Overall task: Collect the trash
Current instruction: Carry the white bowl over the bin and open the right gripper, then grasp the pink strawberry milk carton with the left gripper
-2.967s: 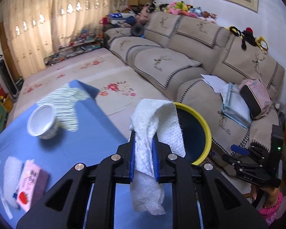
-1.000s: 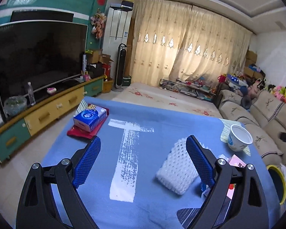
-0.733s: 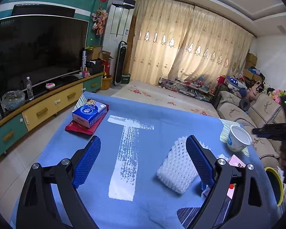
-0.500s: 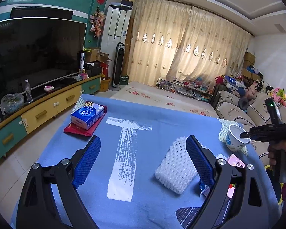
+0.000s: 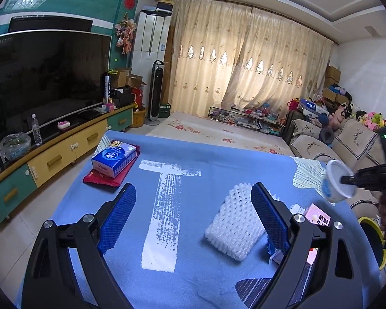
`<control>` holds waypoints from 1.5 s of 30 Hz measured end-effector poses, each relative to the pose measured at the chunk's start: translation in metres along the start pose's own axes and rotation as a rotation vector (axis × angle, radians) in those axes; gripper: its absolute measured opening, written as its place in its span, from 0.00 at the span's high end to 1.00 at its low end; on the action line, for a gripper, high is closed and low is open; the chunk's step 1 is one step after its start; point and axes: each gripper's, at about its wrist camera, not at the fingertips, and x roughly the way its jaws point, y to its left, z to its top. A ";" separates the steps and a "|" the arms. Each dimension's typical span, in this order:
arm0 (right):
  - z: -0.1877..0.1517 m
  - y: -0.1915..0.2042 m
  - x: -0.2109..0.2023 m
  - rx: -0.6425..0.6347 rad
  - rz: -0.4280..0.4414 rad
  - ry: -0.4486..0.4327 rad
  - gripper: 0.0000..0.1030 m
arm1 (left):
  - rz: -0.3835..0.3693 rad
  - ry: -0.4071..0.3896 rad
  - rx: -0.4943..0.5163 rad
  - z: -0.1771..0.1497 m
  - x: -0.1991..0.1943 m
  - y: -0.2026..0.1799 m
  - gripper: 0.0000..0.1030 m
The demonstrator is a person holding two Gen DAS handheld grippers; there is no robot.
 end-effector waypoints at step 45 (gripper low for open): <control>-0.164 -0.185 -0.123 0.232 -0.264 -0.087 0.57 | -0.466 0.133 0.401 -0.032 -0.023 -0.114 0.13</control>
